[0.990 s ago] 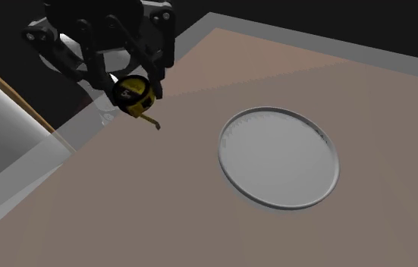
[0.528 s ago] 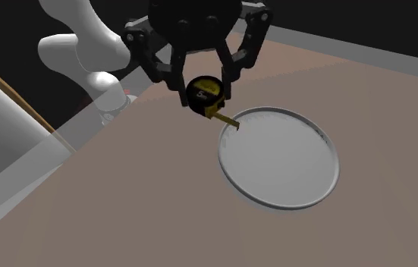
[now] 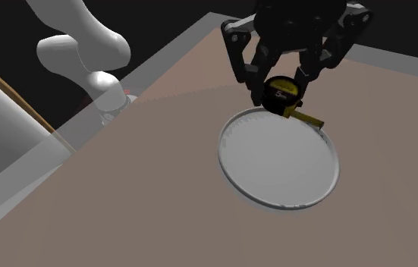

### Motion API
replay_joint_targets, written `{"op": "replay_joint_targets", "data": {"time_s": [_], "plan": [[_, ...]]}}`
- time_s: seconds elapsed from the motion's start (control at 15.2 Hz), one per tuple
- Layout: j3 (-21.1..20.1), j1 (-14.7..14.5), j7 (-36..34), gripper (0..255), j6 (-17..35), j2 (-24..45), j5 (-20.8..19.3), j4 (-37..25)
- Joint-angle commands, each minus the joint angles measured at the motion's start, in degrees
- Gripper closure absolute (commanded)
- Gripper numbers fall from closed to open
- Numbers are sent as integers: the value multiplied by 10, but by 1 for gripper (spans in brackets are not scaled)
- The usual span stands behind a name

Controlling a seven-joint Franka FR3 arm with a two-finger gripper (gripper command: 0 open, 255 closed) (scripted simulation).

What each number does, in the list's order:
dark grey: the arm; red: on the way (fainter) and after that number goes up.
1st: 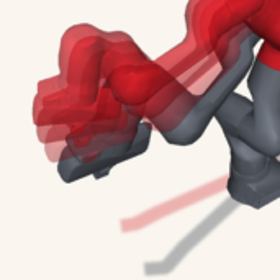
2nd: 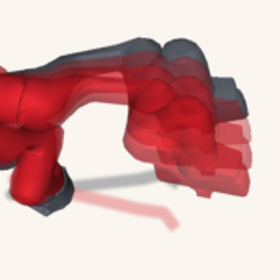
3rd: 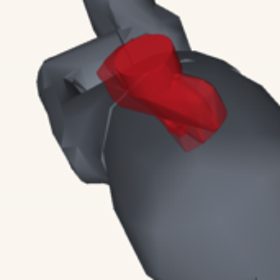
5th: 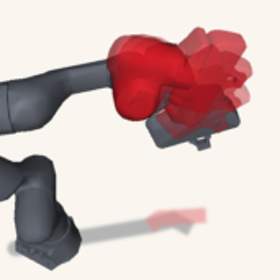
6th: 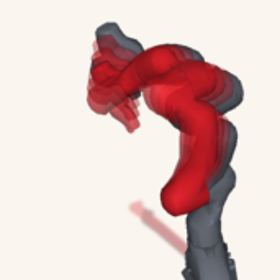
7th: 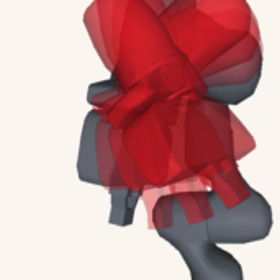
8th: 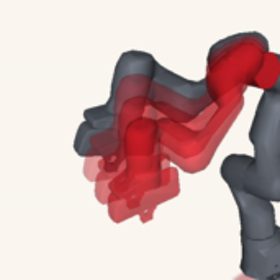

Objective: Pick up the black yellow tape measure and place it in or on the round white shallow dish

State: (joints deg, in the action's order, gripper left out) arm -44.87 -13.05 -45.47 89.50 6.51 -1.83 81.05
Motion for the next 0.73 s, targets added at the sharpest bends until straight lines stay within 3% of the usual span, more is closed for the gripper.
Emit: {"op": "replay_joint_targets", "data": {"time_s": [0.0, 0.66], "plan": [[-2, -5, -8, 255, 15, 8, -6, 8], [3, 8, 7, 255, 99, -19, 14, 112]]}}
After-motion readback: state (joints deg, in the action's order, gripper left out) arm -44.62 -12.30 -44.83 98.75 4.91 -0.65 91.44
